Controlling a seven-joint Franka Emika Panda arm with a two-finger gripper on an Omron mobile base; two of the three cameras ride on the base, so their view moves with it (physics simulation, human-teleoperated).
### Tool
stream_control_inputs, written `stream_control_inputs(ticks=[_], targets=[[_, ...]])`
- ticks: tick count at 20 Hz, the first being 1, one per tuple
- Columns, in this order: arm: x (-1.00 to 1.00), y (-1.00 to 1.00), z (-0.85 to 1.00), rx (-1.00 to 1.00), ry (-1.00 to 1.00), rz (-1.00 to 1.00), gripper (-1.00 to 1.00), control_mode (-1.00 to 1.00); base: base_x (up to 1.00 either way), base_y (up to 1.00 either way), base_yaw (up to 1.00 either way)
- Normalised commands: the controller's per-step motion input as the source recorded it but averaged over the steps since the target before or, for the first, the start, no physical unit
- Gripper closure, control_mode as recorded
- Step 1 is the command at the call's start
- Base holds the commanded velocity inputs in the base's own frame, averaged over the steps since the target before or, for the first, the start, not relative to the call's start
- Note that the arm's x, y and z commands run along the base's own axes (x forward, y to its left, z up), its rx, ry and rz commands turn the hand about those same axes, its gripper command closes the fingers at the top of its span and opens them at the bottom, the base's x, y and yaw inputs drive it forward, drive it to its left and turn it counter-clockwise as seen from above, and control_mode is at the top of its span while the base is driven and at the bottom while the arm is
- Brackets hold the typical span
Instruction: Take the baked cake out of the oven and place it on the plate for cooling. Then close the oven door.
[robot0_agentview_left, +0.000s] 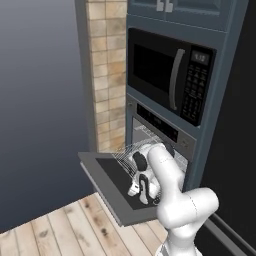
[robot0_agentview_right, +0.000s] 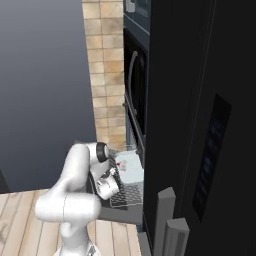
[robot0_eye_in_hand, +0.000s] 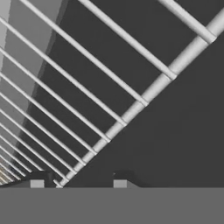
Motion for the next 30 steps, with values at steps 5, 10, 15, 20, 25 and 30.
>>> stream_control_inputs(ticks=[5,10,15,20,25,30], targets=[[-0.81,1.0,-0.74,-0.31,0.75,-0.17,1.0,-1.0,0.0,0.0,0.0],[-0.43,0.92,-0.03,-0.39,0.34,-0.26,1.0,-1.0,0.0,0.0,0.0],[-0.08,0.08,0.98,-0.01,0.26,-0.29,1.0,-1.0,0.0,0.0,0.0],[0.0,-0.41,1.0,0.15,0.34,-0.36,1.0,-1.0,0.0,0.0,0.0],[0.0,-0.29,0.91,0.23,0.3,-0.54,1.0,-1.0,0.0,0.0,0.0],[0.23,-0.4,0.96,0.19,-0.04,-0.49,-1.0,-1.0,0.0,0.0,0.0]])
